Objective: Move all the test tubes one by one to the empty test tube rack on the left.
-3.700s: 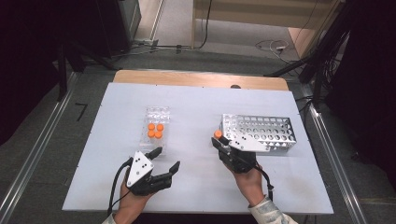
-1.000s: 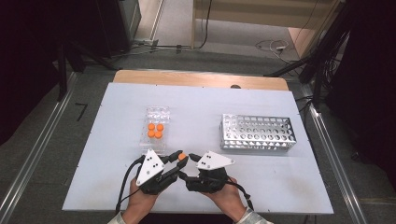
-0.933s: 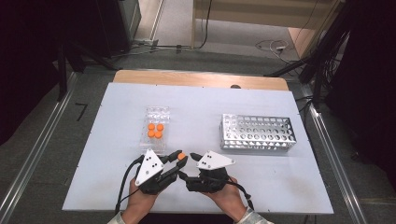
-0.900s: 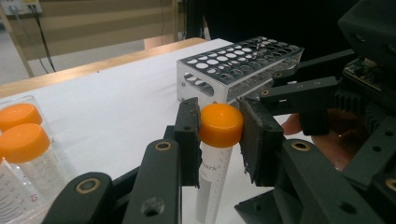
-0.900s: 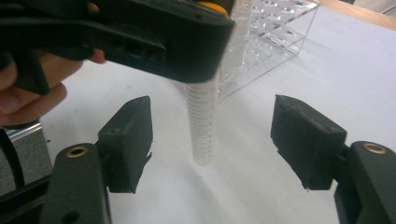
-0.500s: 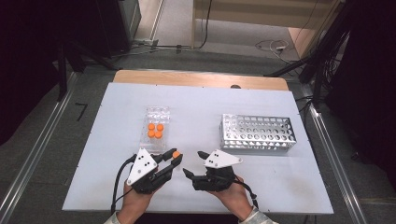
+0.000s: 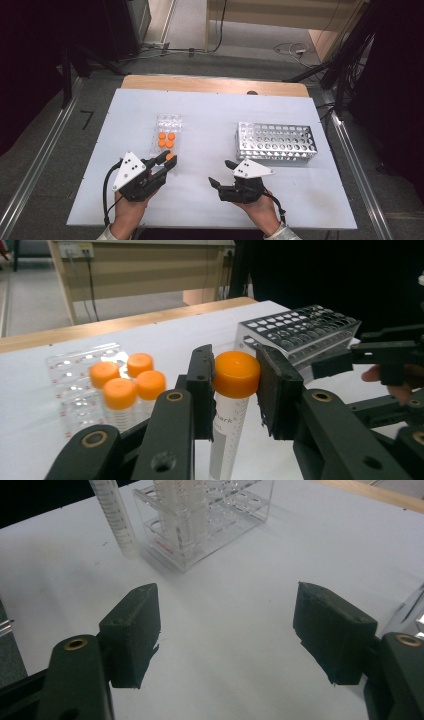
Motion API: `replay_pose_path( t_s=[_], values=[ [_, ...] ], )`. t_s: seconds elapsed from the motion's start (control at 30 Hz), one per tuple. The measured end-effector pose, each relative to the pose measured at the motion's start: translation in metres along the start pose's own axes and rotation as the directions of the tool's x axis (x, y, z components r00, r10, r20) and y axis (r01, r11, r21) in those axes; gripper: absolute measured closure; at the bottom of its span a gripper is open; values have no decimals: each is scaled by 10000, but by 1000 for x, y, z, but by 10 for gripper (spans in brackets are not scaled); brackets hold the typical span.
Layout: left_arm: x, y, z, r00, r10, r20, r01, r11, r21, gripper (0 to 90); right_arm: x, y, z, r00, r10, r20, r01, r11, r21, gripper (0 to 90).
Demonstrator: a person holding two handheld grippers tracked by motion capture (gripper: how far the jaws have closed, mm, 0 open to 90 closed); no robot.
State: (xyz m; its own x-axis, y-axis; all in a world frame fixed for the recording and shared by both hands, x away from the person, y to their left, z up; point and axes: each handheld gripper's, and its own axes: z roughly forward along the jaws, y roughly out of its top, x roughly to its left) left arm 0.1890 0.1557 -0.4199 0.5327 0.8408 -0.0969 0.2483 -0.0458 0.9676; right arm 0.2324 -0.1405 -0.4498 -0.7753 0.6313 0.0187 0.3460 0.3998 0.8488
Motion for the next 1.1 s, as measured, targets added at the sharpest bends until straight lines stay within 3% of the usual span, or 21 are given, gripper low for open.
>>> replay_pose_path(
  t_s=[0.33, 0.67, 1.1],
  values=[
    [19, 6, -9, 9981, -301, -540, 297, 9995, -80, 700, -12, -8, -11, 9990, 259, 358, -259, 9997, 12, 251],
    [38, 14, -18, 9920, -632, -1095, 605, 9978, -277, 700, -23, -13, -22, 9968, 469, 644, -463, 9989, -108, 252],
    [52, 25, -10, 9852, -720, -1558, 644, 9965, -533, 700, -25, -14, -23, 9958, 575, 719, -570, 9983, -93, 253]
  ],
)
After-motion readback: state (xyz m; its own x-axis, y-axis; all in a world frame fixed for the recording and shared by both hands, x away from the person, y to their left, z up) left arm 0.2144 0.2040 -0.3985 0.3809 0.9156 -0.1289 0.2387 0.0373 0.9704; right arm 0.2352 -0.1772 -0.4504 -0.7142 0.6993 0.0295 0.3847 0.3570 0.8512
